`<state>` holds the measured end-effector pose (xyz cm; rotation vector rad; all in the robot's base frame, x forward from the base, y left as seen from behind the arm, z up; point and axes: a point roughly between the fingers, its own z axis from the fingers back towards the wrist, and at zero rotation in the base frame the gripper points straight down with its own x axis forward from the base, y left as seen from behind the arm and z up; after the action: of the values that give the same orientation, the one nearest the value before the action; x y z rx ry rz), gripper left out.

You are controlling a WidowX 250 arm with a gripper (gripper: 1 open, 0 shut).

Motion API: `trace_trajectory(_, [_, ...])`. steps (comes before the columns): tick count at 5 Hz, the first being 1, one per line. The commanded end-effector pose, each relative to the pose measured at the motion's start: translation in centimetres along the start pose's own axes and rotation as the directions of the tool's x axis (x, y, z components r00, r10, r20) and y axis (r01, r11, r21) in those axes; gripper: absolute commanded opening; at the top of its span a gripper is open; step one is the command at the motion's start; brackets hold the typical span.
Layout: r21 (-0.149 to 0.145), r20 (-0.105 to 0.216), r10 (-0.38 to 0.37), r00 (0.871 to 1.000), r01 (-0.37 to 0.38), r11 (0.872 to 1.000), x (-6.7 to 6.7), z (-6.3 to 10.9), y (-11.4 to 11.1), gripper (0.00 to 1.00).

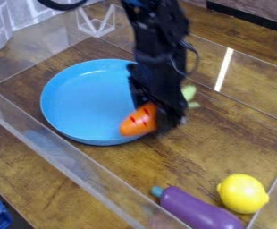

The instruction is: Move the carrot to the left side

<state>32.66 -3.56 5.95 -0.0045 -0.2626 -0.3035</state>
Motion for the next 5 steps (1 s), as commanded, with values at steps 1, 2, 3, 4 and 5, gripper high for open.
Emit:
trace_trajectory(1, [0.021, 0.088, 0.05, 0.995, -0.052, 0.998, 1.4, 3.4, -0.5, 0.0])
trace_trajectory(2, [0.026, 0.084, 0.113, 0.99, -0.116, 0.993, 1.8, 4.3, -1.1, 0.0])
trace_trajectory(3, [0.01, 0.074, 0.106, 0.992, -0.107, 0.994, 1.7, 5.1, -0.8, 0.0])
trace_trajectory(4, [-0.004, 0.064, 0.097, 0.993, -0.097, 0.995, 1.6, 5.8, -0.5, 0.0])
trace_trajectory(5, [-0.017, 0.057, 0.086, 0.995, -0.085, 0.996, 1.6, 6.4, -0.1, 0.0])
